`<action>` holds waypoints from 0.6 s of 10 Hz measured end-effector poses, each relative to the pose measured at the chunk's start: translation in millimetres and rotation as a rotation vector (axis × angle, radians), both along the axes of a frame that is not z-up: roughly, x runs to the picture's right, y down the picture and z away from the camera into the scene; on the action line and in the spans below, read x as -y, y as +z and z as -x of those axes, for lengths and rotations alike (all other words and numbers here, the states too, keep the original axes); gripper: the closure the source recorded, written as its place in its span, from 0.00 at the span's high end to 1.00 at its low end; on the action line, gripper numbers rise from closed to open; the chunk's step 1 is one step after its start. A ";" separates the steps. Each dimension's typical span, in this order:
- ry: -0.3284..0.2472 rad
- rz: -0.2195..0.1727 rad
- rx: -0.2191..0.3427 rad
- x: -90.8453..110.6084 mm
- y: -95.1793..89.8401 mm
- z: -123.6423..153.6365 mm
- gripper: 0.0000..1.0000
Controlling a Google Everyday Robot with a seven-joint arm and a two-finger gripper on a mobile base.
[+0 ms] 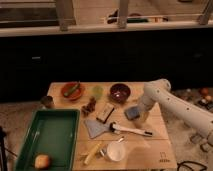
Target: Place sponge in paper cup
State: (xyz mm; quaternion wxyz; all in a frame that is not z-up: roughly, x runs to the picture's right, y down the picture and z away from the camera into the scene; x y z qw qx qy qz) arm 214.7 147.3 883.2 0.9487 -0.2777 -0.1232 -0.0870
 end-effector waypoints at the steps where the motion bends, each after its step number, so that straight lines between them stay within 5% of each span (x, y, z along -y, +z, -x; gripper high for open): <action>1: -0.015 0.014 0.013 -1.7 2.3 1.2 0.80; 3: -0.032 0.029 0.034 -3.5 7.0 2.4 0.73; 6: -0.040 0.044 0.057 -7.0 11.1 3.5 0.43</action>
